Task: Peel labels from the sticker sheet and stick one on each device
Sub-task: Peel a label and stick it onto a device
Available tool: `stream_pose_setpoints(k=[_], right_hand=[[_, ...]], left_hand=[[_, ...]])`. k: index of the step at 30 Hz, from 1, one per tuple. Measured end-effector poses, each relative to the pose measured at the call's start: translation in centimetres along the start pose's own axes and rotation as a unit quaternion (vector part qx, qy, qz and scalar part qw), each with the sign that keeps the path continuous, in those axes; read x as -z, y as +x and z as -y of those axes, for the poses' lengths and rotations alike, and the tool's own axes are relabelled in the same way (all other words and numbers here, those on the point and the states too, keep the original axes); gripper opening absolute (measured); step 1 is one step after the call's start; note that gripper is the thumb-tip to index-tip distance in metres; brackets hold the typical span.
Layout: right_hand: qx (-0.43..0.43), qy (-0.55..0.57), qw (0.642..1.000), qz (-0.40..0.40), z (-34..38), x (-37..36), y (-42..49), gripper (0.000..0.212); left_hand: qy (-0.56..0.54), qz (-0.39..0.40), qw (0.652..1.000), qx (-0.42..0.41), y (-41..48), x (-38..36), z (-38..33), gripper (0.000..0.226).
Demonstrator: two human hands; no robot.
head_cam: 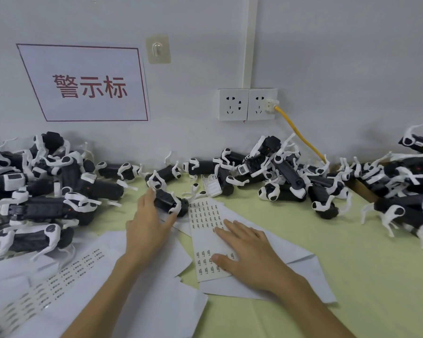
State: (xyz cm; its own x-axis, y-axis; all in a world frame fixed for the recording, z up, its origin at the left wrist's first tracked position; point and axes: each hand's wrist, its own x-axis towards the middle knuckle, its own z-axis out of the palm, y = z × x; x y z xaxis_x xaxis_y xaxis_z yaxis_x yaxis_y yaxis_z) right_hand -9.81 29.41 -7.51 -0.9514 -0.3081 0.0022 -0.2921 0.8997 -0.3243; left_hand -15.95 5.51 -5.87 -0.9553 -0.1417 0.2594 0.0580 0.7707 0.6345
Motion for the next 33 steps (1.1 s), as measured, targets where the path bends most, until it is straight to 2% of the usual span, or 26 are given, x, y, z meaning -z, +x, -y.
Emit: stream_pose_setpoints(k=[2,4,7,9,11,13,16,18,20,22,24,25,28,31,33], right_hand=[[-0.002,0.003,1.000,-0.001,0.0,-0.1,0.1,0.069],[-0.005,0.009,1.000,-0.001,0.0,-0.1,0.1,0.069],[-0.004,0.012,1.000,-0.002,0.0,-0.1,0.0,0.069],[-0.005,0.015,1.000,-0.003,0.0,-0.1,0.0,0.069],[-0.006,0.016,1.000,-0.005,0.0,0.0,-0.1,0.069],[-0.005,0.026,1.000,-0.005,0.1,0.2,-0.2,0.072],[-0.003,0.059,0.998,0.002,0.2,0.4,-0.7,0.093],[0.002,0.062,0.998,0.011,0.2,0.6,-0.9,0.103],[0.007,0.061,0.998,0.010,0.2,0.8,-0.8,0.104],[0.013,0.077,0.997,-0.001,0.2,0.8,-0.8,0.101],[0.012,0.105,0.994,-0.014,0.2,0.8,-0.8,0.098],[0.005,0.122,0.992,-0.020,0.2,0.8,-0.7,0.096],[-0.030,0.162,0.985,-0.056,0.1,1.3,-0.5,0.085],[-0.063,0.185,0.971,-0.138,-0.2,1.7,-0.3,0.059],[-0.080,0.214,0.949,-0.215,-0.5,2.2,-0.2,0.044]], left_hand=[[-0.043,-0.014,0.999,0.018,1.2,0.2,-0.3,0.079],[-0.038,-0.022,0.999,0.028,2.2,0.3,-0.3,0.069],[-0.020,-0.052,0.998,0.013,2.5,0.6,0.1,0.027],[0.016,-0.082,0.997,0.001,2.2,1.2,0.5,0.013],[0.057,-0.091,0.994,-0.018,1.7,1.8,0.5,0.012],[0.016,-0.097,0.995,-0.031,0.9,2.4,0.0,0.015],[-0.133,-0.134,0.982,-0.013,-0.5,3.4,-1.2,0.019],[-0.275,-0.153,0.949,0.031,-1.7,4.0,-2.1,0.024],[-0.359,-0.138,0.920,0.080,-2.6,4.3,-2.5,0.031],[-0.404,-0.109,0.901,0.114,-3.5,4.0,-2.3,0.027],[-0.427,-0.099,0.887,0.144,-4.0,3.6,-1.9,0.040],[-0.426,-0.093,0.888,0.149,-4.2,3.5,-2.0,0.046],[-0.377,-0.101,0.908,0.153,-4.4,3.3,-1.7,0.040],[-0.403,-0.100,0.890,0.187,-4.3,3.5,-1.6,0.034],[-0.411,-0.093,0.884,0.203,-4.2,3.6,-1.4,0.032]])
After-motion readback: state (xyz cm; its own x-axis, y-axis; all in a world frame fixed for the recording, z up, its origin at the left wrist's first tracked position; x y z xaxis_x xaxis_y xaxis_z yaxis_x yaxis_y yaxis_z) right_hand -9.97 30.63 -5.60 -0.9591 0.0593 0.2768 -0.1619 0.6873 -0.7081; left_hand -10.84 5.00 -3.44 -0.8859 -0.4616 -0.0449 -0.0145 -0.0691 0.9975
